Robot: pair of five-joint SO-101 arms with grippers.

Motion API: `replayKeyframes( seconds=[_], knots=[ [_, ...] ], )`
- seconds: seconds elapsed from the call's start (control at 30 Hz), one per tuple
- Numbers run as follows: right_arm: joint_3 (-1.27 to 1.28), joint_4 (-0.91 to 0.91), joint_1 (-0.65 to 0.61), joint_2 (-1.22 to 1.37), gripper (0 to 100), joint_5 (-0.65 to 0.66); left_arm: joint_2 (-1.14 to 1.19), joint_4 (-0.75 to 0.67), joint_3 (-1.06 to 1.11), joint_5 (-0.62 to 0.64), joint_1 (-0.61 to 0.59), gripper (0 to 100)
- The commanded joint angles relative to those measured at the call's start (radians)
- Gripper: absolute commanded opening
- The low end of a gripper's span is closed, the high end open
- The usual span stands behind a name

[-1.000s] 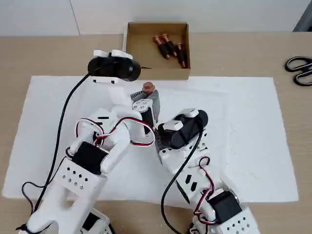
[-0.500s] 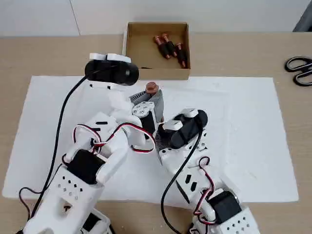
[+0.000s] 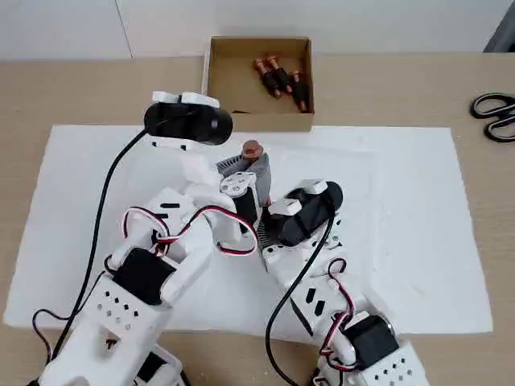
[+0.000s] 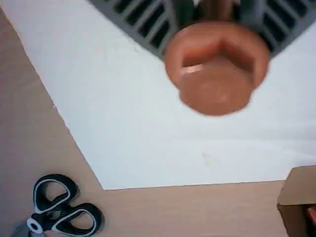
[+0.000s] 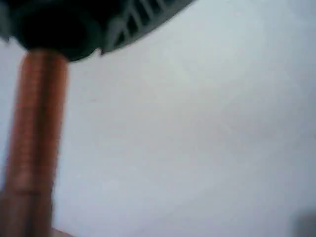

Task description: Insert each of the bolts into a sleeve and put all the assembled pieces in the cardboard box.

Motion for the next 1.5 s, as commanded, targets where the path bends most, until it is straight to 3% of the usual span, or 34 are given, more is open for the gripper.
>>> replayKeyframes(
  seconds=[0.0, 0.73, 1.47],
  knots=[
    [-0.006, -0.019, 0.012, -0.015, 0.4, -0.006, -0.032, 0.003, -0.007, 0.003, 0.003, 1],
    [-0.005, -0.021, 0.012, -0.015, 0.4, -0.006, -0.028, 0.025, -0.007, 0.000, 0.040, 1],
    [-0.005, -0.019, 0.012, -0.015, 0.4, -0.006, -0.026, 0.069, 0.071, -0.104, 0.046, 1]
  ],
)
